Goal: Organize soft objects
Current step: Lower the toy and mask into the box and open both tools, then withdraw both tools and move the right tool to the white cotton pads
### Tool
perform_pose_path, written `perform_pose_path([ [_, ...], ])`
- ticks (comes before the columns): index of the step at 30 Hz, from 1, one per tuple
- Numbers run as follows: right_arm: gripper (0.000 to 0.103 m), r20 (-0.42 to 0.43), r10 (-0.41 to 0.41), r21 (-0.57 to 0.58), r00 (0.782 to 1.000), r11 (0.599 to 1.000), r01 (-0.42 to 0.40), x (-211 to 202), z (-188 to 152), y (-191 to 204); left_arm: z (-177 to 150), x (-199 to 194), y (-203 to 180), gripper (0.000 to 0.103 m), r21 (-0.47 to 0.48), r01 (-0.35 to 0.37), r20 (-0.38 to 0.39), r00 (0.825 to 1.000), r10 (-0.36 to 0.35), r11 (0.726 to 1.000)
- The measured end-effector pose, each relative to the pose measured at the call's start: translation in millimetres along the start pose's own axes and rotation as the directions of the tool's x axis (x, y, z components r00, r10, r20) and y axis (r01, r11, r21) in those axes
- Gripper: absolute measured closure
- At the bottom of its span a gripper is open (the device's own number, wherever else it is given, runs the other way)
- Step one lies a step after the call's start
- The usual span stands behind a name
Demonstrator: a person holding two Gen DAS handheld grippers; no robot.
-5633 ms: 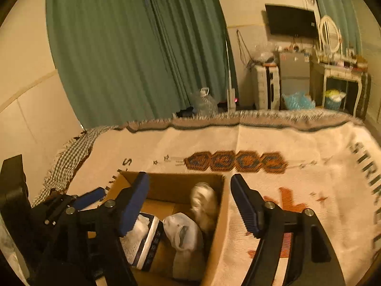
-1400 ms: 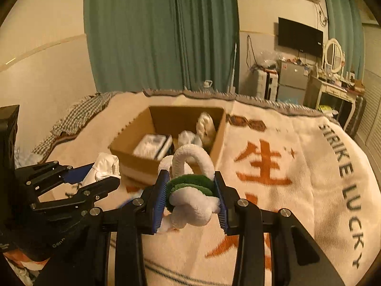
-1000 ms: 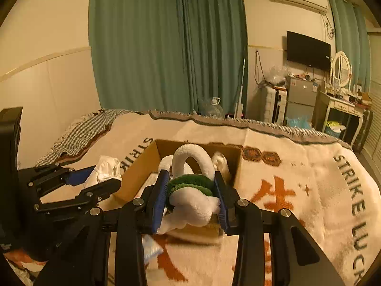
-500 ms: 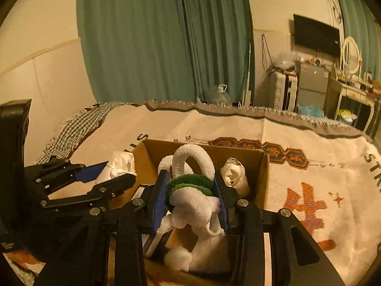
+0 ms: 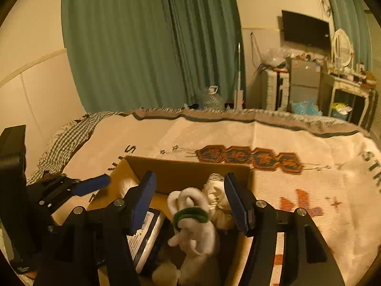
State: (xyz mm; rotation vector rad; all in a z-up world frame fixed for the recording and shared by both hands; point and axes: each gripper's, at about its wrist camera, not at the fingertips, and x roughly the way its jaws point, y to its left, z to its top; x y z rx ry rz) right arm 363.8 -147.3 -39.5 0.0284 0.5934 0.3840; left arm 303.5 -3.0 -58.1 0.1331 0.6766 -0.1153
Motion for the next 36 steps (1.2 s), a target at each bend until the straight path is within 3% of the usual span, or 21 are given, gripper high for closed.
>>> perform_pose_path([
  [5, 0.032, 0.048, -0.027, 0.011, 0.998, 1.000, 0.027, -55, 11, 1, 9, -53, 1, 0.041, 0.000, -0.012, 0.059, 0.998, 0.012, 1.000],
  [8, 0.029, 0.072, -0.042, 0.014, 0.996, 0.999, 0.041, -93, 18, 4, 14, -97, 4, 0.022, -0.001, -0.026, 0.126, 0.992, 0.025, 1.000],
  [11, 0.019, 0.100, -0.061, -0.004, 0.993, 0.998, 0.061, -132, 23, 15, 17, -138, 6, 0.021, -0.003, -0.034, 0.194, 0.980, 0.034, 0.999],
  [14, 0.011, 0.129, -0.075, -0.038, 0.989, 0.996, 0.081, -170, 23, 29, 14, -169, 8, 0.011, -0.001, -0.046, 0.220, 0.974, 0.045, 0.999],
  [18, 0.008, 0.140, -0.065, -0.079, 0.988, 0.994, 0.076, -204, 13, 48, 1, -194, 10, 0.011, -0.014, -0.057, 0.231, 0.971, 0.059, 0.998],
  [25, 0.007, 0.084, -0.037, -0.118, 0.996, 0.992, 0.047, -212, -29, 68, -35, -196, 16, 0.011, -0.055, -0.067, 0.191, 0.979, 0.076, 0.996],
  [29, 0.007, 0.020, -0.008, -0.127, 1.000, 0.992, 0.010, -194, -65, 71, -61, -174, 17, 0.011, -0.069, -0.091, 0.129, 0.987, 0.099, 0.993],
  [36, 0.007, -0.128, 0.023, -0.099, 0.991, 0.994, -0.036, -143, -131, 70, -108, -135, 8, 0.011, -0.040, -0.079, 0.035, 0.996, 0.081, 0.996],
])
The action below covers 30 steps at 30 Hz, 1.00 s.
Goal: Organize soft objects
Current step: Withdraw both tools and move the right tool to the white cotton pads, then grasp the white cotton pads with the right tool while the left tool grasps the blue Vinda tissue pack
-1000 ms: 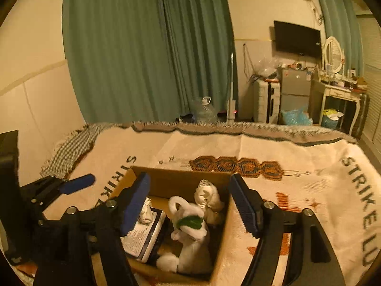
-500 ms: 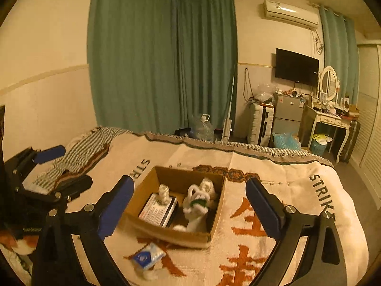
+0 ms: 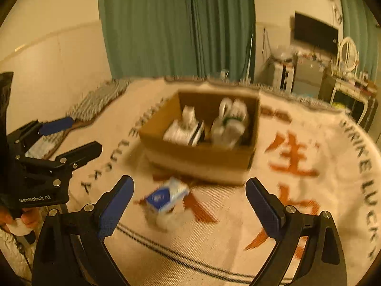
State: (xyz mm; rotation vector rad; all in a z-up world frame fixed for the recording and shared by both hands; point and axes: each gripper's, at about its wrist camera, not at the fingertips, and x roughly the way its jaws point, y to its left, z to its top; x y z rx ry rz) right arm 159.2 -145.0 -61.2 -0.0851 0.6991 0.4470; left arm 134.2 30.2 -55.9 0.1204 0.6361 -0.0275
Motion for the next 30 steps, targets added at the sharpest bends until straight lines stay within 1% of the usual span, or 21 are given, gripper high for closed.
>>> perform_pose_path([
  [3, 0.008, -0.060, 0.005, -0.023, 0.998, 1.000, -0.006, 32, -22, 3, -21, 16, 0, 0.011, -0.015, -0.003, -0.065, 0.998, 0.002, 1.000],
  [4, 0.008, -0.094, 0.011, -0.027, 0.996, 1.000, -0.014, 45, -31, 4, -25, 21, 1, 0.011, -0.021, 0.003, -0.084, 0.996, -0.005, 1.000],
  [7, 0.009, -0.149, 0.043, -0.044, 0.988, 0.998, -0.050, 70, -46, 9, -37, 36, 3, 0.011, -0.030, 0.014, -0.130, 0.991, -0.017, 0.999],
  [12, 0.013, -0.203, 0.050, -0.061, 0.978, 0.996, -0.064, 99, -58, 17, -46, 52, 3, 0.011, -0.038, 0.027, -0.177, 0.984, -0.034, 0.999],
  [15, 0.019, -0.219, 0.047, -0.070, 0.975, 0.996, -0.063, 108, -61, 18, -48, 58, 3, 0.011, -0.029, 0.032, -0.186, 0.982, -0.037, 0.999],
  [18, 0.034, -0.221, 0.043, -0.077, 0.974, 0.995, -0.061, 112, -64, 17, -48, 65, 3, 0.011, -0.031, 0.036, -0.198, 0.979, -0.041, 0.999],
  [19, 0.040, -0.222, 0.042, -0.084, 0.974, 0.995, -0.062, 112, -65, 17, -48, 66, 3, 0.011, -0.036, 0.040, -0.202, 0.978, -0.046, 0.999],
  [21, 0.044, -0.224, 0.025, -0.113, 0.974, 0.992, -0.051, 114, -68, 19, -49, 70, 2, 0.011, -0.038, 0.047, -0.211, 0.976, -0.054, 0.998],
  [24, 0.049, -0.216, 0.021, -0.133, 0.976, 0.990, -0.051, 108, -71, 22, -50, 72, -1, 0.011, -0.030, 0.058, -0.215, 0.974, -0.063, 0.998],
  [26, 0.063, -0.205, 0.027, -0.132, 0.978, 0.990, -0.055, 103, -71, 24, -51, 71, -3, 0.011, -0.026, 0.066, -0.215, 0.974, -0.070, 0.998],
  [27, 0.067, -0.198, 0.034, -0.129, 0.980, 0.990, -0.061, 100, -72, 25, -51, 70, -3, 0.011, -0.024, 0.068, -0.215, 0.974, -0.072, 0.997],
  [30, 0.069, -0.164, 0.014, -0.142, 0.986, 0.989, -0.038, 89, -78, 28, -50, 67, -5, 0.011, -0.016, 0.072, -0.213, 0.974, -0.074, 0.997],
])
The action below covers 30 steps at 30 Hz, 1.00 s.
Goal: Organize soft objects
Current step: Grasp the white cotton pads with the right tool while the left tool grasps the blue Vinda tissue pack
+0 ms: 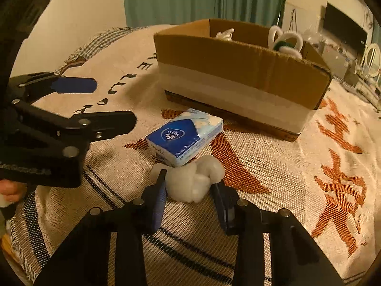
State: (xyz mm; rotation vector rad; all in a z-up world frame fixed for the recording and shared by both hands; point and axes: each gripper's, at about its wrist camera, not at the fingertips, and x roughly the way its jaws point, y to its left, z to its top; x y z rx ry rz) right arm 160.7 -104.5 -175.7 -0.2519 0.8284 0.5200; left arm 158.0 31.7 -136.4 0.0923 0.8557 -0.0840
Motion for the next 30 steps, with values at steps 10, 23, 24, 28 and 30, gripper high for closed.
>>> perform_pose_path([
  [10, 0.070, 0.075, -0.001, 0.117, 0.997, 0.993, -0.007, -30, 5, -28, -3, 6, -2, 0.011, -0.019, 0.014, -0.036, 0.999, -0.015, 1.000],
  [23, 0.069, 0.084, -0.076, 0.212, 0.994, 0.976, 0.056, -27, 13, -69, -1, 38, -41, 0.013, 0.012, 0.103, -0.098, 0.990, -0.101, 0.995],
  [24, 0.069, 0.081, -0.073, 0.209, 0.994, 0.976, 0.055, -25, 12, -70, 0, 41, -42, 0.014, 0.008, 0.110, -0.104, 0.989, -0.109, 0.994],
  [28, 0.068, 0.072, -0.063, 0.205, 0.995, 0.978, 0.047, -19, 11, -70, 5, 54, -43, 0.023, -0.021, 0.146, -0.123, 0.981, -0.147, 0.989],
  [30, 0.068, 0.068, -0.061, 0.205, 0.996, 0.978, 0.046, -17, 11, -70, 8, 59, -41, 0.033, -0.045, 0.172, -0.123, 0.977, -0.176, 0.984],
])
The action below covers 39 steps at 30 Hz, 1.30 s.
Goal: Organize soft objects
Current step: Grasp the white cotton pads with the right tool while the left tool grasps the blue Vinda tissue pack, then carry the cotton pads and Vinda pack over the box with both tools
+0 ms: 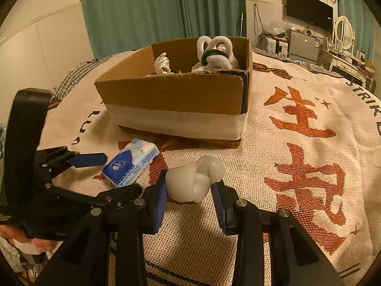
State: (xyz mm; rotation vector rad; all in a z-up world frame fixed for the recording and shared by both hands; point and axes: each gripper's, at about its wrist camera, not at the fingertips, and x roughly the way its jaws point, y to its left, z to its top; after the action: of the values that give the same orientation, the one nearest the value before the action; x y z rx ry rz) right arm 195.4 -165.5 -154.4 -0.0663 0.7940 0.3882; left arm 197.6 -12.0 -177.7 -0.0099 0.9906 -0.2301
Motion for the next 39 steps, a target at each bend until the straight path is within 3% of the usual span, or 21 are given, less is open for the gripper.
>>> perform_pose_path([
  [2, 0.068, 0.000, 0.001, 0.001, 1.000, 1.000, -0.001, 1, 0, -1, 2, 2, 2, 0.047, -0.012, 0.030, -0.007, 1.000, -0.030, 0.999],
  [4, 0.068, -0.003, 0.002, 0.005, 1.000, 1.000, -0.002, 2, 1, -2, 2, 3, 0, 0.052, -0.004, 0.035, -0.018, 0.999, -0.035, 0.999],
  [13, 0.068, 0.014, -0.015, -0.001, 1.000, 1.000, 0.015, -8, 2, 4, -6, -19, -11, 0.053, 0.045, -0.044, -0.012, 0.999, 0.045, 0.998],
  [19, 0.068, 0.054, -0.037, 0.009, 0.998, 0.999, 0.036, -36, 3, 12, -9, -59, -17, 0.053, 0.066, -0.060, 0.076, 0.996, 0.055, 0.996],
  [24, 0.068, 0.108, -0.038, 0.009, 0.993, 0.999, 0.038, -64, 11, 22, -9, -99, -20, 0.053, 0.101, -0.107, 0.172, 0.981, 0.089, 0.989],
  [29, 0.067, 0.172, -0.042, 0.001, 0.984, 0.999, 0.042, -90, 30, 28, 2, -127, -17, 0.053, 0.075, -0.119, 0.242, 0.965, 0.097, 0.990],
  [36, 0.066, 0.258, -0.043, -0.031, 0.965, 0.998, 0.053, -111, 70, 33, 25, -143, -12, 0.053, 0.047, -0.119, 0.295, 0.950, 0.100, 0.992],
  [39, 0.066, 0.284, -0.040, -0.044, 0.958, 0.998, 0.055, -111, 88, 35, 40, -141, -9, 0.053, 0.028, -0.155, 0.312, 0.940, 0.138, 0.988],
])
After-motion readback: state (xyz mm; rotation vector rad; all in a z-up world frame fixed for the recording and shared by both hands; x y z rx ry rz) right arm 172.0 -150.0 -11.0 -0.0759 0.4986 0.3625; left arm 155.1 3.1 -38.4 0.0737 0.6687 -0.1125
